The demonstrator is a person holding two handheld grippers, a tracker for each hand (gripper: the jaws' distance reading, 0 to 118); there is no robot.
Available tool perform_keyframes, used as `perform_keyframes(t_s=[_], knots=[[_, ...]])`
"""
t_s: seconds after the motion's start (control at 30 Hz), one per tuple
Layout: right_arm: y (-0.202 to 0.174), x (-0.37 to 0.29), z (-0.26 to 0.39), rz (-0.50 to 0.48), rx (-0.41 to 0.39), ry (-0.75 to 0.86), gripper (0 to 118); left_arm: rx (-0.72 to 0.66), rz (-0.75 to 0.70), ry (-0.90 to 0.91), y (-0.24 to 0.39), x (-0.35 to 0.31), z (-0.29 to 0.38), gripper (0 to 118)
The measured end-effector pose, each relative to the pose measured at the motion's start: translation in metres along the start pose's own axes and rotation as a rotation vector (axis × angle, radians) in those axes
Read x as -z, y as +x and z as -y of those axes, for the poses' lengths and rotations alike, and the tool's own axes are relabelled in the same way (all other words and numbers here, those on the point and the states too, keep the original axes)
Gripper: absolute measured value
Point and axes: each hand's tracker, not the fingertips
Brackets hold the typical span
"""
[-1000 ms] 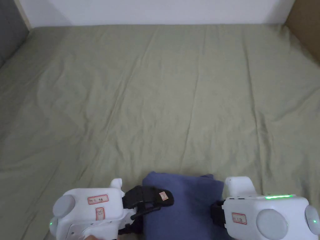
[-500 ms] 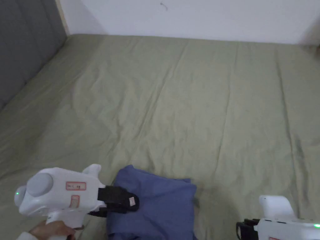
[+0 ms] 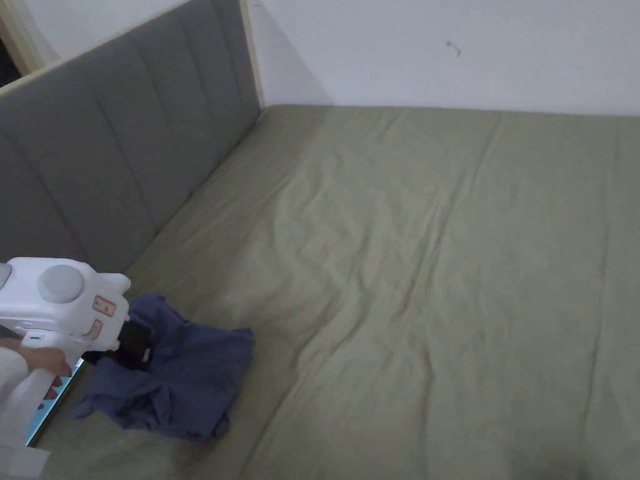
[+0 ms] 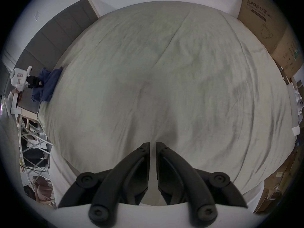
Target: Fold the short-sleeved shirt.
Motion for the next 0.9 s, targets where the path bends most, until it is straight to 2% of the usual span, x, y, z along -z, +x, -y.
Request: perform_keyframes(t_s=[0.07,0.1,0.13,0.23,0.3,0.33,0.37,0.4,0.47,0.5,0.63,0.7,0.77,0.8,0.9], knots=[[0.0,0.0,0.0,0.004,0.004,-0.008,8,-0.011,-0.041,0.004,-0.001,0.003,0.003,69],[0.0,0.0,0.001,-0.005,0.023,-0.03,8,-0.018,-0.1,0.022,0.003,0.004,0.005,88],[0.01,0.005,0.0,-0.008,0.012,-0.026,8,-0.006,-0.153,0.016,0.006,0.004,0.007,95],[0.013,0.005,-0.002,-0.003,-0.014,-0.016,8,-0.031,-0.112,0.052,0.007,-0.006,0.014,96],[0.009,0.004,-0.002,-0.006,-0.012,-0.007,8,-0.097,-0.067,0.087,0.016,-0.018,0.018,96],[0.008,0.003,-0.003,-0.006,-0.01,-0.003,8,-0.131,-0.038,0.085,0.016,-0.024,0.023,94],[0.008,0.003,-0.003,-0.006,-0.003,-0.002,8,-0.145,0.007,0.1,0.025,-0.032,0.026,88],[0.013,0.003,0.0,-0.007,0.001,0.003,8,-0.141,0.04,0.129,0.035,-0.04,0.03,65],[0.013,0.0,0.002,-0.015,0.025,-0.035,8,-0.139,0.075,0.211,0.056,-0.053,0.041,5],[0.012,-0.002,0.003,-0.021,0.035,-0.053,8,-0.139,0.099,0.244,0.071,-0.062,0.048,0],[0.004,-0.025,0.01,-0.035,0.061,-0.04,8,-0.058,0.265,0.305,0.147,-0.092,0.077,0],[0.015,-0.036,0.014,-0.047,0.086,-0.017,8,0.013,0.264,0.353,0.195,-0.106,0.091,0],[0.014,-0.031,0.01,-0.056,0.114,0.007,8,0.006,0.231,0.405,0.231,-0.106,0.106,0],[0.03,-0.036,0.015,-0.058,0.122,0.024,8,0.031,0.229,0.429,0.25,-0.111,0.112,0],[0.026,-0.042,0.009,-0.036,0.118,0.098,8,0.088,0.207,0.519,0.308,-0.121,0.137,0]])
